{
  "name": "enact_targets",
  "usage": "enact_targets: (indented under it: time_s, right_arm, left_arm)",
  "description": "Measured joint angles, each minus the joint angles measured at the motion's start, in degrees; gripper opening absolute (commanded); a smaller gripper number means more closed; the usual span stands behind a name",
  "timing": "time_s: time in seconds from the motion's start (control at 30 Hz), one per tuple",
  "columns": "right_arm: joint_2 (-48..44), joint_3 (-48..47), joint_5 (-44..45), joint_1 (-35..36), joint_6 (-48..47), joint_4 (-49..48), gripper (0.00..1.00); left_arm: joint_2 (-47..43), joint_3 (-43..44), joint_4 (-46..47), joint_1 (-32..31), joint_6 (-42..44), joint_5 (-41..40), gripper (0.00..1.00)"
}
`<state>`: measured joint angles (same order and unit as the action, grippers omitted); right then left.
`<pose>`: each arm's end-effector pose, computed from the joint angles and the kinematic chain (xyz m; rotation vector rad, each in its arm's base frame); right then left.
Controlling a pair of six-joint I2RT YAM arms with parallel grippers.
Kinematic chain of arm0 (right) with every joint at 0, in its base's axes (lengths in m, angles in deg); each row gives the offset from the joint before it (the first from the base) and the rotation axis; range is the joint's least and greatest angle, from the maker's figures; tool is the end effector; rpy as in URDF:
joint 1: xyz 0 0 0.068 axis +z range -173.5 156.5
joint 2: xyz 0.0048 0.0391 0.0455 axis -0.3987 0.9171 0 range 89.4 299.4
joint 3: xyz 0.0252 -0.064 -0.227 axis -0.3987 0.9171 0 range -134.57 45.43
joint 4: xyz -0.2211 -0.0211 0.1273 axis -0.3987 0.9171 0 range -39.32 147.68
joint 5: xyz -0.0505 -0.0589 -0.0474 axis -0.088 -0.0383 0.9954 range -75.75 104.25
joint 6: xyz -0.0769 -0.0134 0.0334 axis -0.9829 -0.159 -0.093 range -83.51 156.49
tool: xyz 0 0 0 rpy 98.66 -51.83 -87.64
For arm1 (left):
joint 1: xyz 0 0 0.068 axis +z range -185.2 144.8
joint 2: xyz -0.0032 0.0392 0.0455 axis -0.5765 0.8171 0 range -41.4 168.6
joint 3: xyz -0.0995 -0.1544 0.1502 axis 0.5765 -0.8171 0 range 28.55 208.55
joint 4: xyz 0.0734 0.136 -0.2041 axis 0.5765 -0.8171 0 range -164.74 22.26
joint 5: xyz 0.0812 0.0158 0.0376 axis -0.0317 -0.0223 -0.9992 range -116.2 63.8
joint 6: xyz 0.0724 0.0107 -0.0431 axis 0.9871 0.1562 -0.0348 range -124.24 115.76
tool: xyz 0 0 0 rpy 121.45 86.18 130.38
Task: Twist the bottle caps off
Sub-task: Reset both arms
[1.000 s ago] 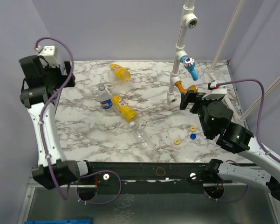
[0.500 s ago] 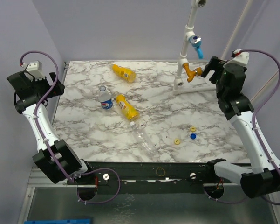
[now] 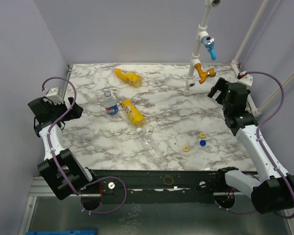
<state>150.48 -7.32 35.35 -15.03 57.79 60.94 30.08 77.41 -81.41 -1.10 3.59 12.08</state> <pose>0.2925 0.0165 0.2911 0.4544 1.8168 0.0084 0.2731 0.1290 0.2138 -0.1144 2.0637 -0.2910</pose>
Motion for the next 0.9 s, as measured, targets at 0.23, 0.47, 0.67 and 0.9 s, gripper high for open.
enact_targets:
  time_s: [0.23,0.47,0.67,0.9]
  right_arm:
    - [-0.28,8.90,2.67,-4.24,0.72,-5.75,1.00]
    - [0.70,26.12,4.94,-11.61,-1.46,-23.21,1.00]
    - [8.02,31.71,4.66,-12.94,-3.85,-37.94,1.00]
    - [18.53,28.81,-1.77,-12.92,-7.96,-47.36,1.00]
  left_arm:
    - [-1.20,-10.27,13.70,-1.88,-2.69,0.37,0.99]
    - [-0.42,-17.88,27.80,-6.27,-11.02,-1.46,0.99]
    - [1.62,-21.77,40.35,-14.38,-16.61,-6.27,0.99]
    - [10.34,-21.90,50.99,-19.63,-20.94,-10.54,0.99]
